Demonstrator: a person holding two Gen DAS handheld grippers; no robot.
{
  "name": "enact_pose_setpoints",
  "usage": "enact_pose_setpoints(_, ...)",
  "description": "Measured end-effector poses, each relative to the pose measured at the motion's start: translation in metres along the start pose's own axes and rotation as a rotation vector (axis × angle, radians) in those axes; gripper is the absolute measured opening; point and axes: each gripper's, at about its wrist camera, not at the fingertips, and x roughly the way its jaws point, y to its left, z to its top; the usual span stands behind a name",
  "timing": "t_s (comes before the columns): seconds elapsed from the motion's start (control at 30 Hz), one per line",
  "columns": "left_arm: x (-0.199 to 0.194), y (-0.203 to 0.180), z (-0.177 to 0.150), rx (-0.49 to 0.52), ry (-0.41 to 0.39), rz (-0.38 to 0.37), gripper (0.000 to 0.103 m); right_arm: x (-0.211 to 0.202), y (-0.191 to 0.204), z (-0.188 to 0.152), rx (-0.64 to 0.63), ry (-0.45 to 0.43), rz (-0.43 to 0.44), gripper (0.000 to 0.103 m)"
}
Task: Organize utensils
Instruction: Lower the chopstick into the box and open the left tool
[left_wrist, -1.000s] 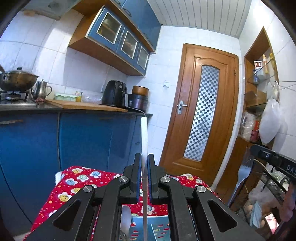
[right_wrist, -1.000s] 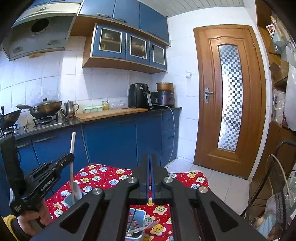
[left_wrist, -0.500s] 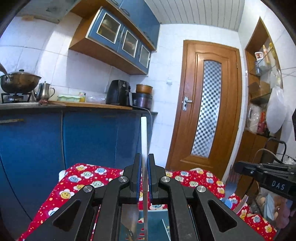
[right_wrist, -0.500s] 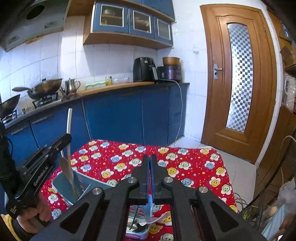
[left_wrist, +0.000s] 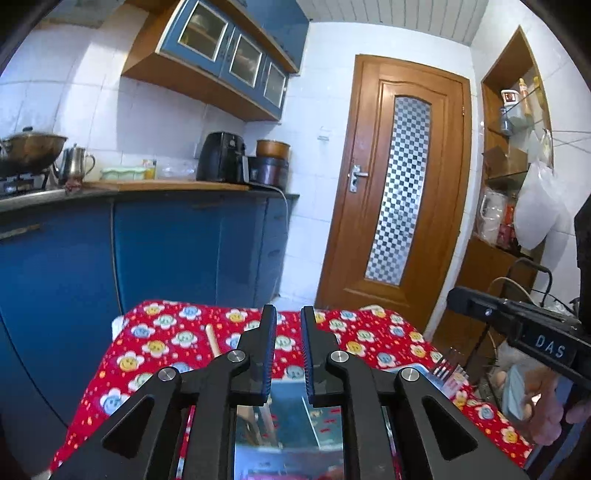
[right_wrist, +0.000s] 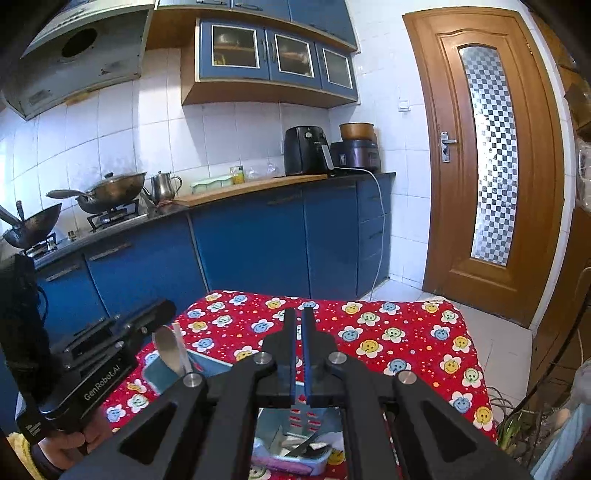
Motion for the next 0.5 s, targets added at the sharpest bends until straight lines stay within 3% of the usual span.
enact_pose_setpoints(0.4, -0.051, -0.012, -0.010, 0.070, 0.103, -0.031, 0.013, -0.048, 0.012, -0.022, 0.008, 0.044, 0.005, 0.009)
enact_pose_setpoints(0.5, -0.065, -0.017, -0.017, 0.084, 0.119, -0.057, 0.013, -0.058, 0.016, -0.034, 0.004, 0.074, -0.032, 0.010)
